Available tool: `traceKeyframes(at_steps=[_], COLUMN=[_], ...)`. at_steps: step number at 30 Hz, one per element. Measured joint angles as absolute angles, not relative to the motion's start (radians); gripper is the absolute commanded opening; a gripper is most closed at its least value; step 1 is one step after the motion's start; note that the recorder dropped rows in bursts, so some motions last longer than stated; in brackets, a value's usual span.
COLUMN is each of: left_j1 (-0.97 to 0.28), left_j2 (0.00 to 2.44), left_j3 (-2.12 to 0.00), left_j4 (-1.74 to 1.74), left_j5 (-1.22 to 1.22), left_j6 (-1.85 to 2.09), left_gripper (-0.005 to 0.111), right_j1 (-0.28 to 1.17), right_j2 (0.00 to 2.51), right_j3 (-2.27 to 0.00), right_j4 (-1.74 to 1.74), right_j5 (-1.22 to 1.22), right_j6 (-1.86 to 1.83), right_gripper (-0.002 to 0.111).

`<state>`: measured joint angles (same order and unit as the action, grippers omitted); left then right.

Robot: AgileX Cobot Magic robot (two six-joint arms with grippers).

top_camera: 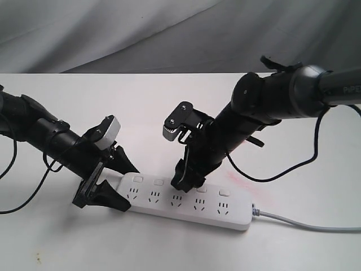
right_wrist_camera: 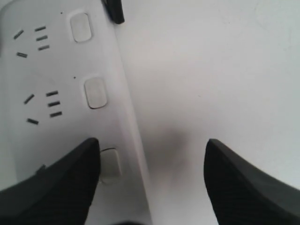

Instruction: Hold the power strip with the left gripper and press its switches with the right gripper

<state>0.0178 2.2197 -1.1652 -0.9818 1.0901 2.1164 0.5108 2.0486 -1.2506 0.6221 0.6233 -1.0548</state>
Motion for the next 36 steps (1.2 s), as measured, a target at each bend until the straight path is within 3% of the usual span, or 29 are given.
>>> traceKeyframes(at_steps=[36], left_j1=[0.018], left_j2=[2.22], left_j3=[-1.165], left_j4=[-0.98], left_j5=[1.09], left_j6=[2.116], left_gripper=[0.043], right_j1=[0.509], right_j2=[1.971], right_j3=[-1.238], right_j4=[0.64], right_j5=[0.596], right_j6=[-1.073], right_gripper=[0.058])
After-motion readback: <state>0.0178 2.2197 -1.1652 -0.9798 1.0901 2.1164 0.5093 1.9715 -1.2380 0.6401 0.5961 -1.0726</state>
